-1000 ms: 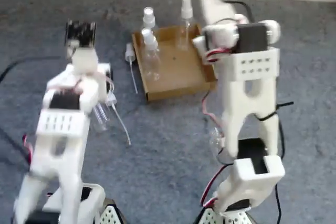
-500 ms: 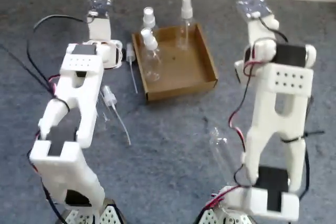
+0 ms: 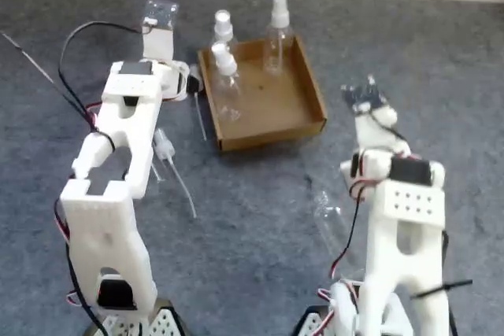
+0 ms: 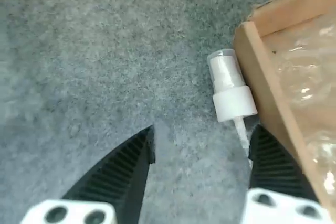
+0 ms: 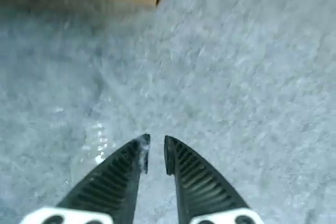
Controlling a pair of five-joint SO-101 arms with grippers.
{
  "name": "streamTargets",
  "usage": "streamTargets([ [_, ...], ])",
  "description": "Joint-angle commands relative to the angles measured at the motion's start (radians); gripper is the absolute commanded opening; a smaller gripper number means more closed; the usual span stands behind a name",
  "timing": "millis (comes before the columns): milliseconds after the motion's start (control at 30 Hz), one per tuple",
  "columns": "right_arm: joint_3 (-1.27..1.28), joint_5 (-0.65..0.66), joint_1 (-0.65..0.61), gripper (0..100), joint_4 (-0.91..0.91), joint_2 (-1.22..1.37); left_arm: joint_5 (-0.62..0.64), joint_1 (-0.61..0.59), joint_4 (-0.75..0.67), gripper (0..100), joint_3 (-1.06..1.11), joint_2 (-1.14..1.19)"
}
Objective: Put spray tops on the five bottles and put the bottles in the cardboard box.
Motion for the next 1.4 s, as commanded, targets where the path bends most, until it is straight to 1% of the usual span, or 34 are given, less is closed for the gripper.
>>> streamTargets([
  [0, 0.079, 0.009, 0.012, 0.5, -0.036, -0.120, -0.009, 0.018, 0.003, 25, -0.120, 0.054],
  [133, 0.148, 0.009, 0.012, 0.5, -0.036, -0.217, -0.060, 0.012, 0.003, 25, -0.193, 0.133],
  [233, 0.163, 0.011, 0.012, 0.5, -0.035, -0.271, -0.064, -0.018, 0.005, 25, -0.216, 0.166],
  [400, 0.173, 0.011, 0.008, 0.5, -0.030, -0.295, -0.077, -0.096, 0.005, 25, -0.229, 0.171],
  [500, 0.173, 0.011, 0.007, 0.5, -0.030, -0.295, -0.120, -0.125, 0.005, 25, -0.229, 0.171],
  [600, 0.174, 0.011, 0.007, 0.5, -0.030, -0.295, -0.123, -0.148, 0.005, 25, -0.229, 0.170],
  [667, 0.174, 0.011, 0.007, 0.5, -0.030, -0.295, -0.123, -0.148, 0.009, 25, -0.229, 0.159],
  [767, 0.174, 0.011, 0.005, 0.5, -0.030, -0.295, -0.129, -0.136, 0.055, 25, -0.229, 0.099],
  [867, 0.174, 0.011, 0.005, 0.5, -0.030, -0.295, -0.135, -0.105, 0.063, 25, -0.232, 0.027],
  [967, 0.176, 0.011, 0.005, 0.5, -0.030, -0.295, -0.169, -0.074, 0.069, 25, -0.315, -0.004],
  [1067, 0.191, 0.011, 0.005, 0.5, -0.033, -0.295, -0.169, -0.044, 0.071, 25, -0.424, 0.051],
  [1200, 0.246, 0.011, -0.007, 0.5, -0.036, -0.297, -0.169, -0.005, 0.126, 25, -0.585, 0.197],
  [1267, 0.260, 0.011, -0.012, 0.5, -0.036, -0.300, -0.169, 0.001, 0.124, 25, -0.665, 0.295],
  [1367, 0.260, 0.011, -0.010, 0.5, -0.036, -0.303, -0.169, -0.005, 0.132, 20, -0.805, 0.456],
])
